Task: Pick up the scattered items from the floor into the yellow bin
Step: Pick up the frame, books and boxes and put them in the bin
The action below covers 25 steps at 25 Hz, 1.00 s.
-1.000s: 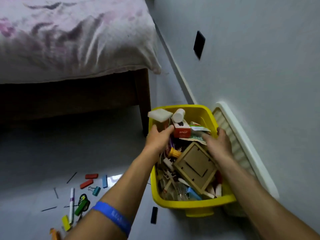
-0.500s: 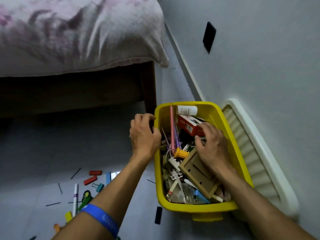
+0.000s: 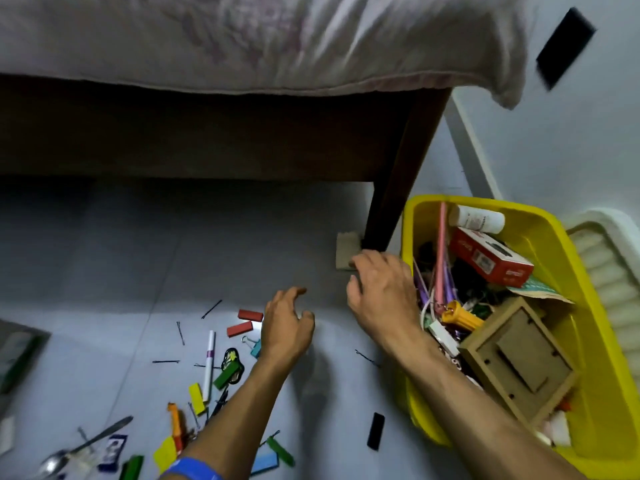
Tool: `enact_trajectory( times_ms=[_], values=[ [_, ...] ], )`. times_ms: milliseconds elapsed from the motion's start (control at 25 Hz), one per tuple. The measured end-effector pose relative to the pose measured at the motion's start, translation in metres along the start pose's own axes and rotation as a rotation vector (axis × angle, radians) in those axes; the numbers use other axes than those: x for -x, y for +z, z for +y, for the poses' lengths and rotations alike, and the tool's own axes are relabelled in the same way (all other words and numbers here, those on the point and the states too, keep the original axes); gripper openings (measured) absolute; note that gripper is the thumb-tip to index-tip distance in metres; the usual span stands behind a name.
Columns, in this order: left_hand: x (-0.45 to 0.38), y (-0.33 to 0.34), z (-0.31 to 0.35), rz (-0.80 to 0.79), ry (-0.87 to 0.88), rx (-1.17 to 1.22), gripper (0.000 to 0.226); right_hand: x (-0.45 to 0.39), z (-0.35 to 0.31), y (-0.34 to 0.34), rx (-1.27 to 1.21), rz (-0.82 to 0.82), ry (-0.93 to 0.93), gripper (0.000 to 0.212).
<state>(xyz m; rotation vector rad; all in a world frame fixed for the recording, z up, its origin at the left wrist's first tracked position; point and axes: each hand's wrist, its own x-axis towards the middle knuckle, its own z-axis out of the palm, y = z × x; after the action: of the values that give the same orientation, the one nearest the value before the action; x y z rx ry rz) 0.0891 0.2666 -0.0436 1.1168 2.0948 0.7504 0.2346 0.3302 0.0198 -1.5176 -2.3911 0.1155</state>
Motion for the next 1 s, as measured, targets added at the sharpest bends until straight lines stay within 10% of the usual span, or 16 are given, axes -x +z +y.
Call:
enact_trajectory(
  times_ms=[240,520,720,880,1000],
  values=[
    [-0.015,-0.024,-0.021,-0.041,0.006,-0.006,0.048,-0.055,-0.016,0.077,-0.079,-0.596,0.284,0.058],
    [-0.020,-0.074,-0.074,-0.002,0.005,-0.032,0.042,-0.079,0.014,0.139,-0.172,-0.710,0.518,0.084],
    [0.001,-0.081,-0.085,0.000,-0.093,0.117,0.035,-0.036,-0.020,0.134,-0.043,-0.622,0.388,0.027],
    [0.033,-0.068,-0.061,0.000,-0.034,0.134,0.037,0.045,-0.068,0.094,-0.206,-0.619,0.414,0.051],
    [0.052,-0.056,-0.025,0.020,0.011,0.200,0.035,0.067,-0.057,0.022,-0.592,-0.216,0.455,0.041]
  ],
)
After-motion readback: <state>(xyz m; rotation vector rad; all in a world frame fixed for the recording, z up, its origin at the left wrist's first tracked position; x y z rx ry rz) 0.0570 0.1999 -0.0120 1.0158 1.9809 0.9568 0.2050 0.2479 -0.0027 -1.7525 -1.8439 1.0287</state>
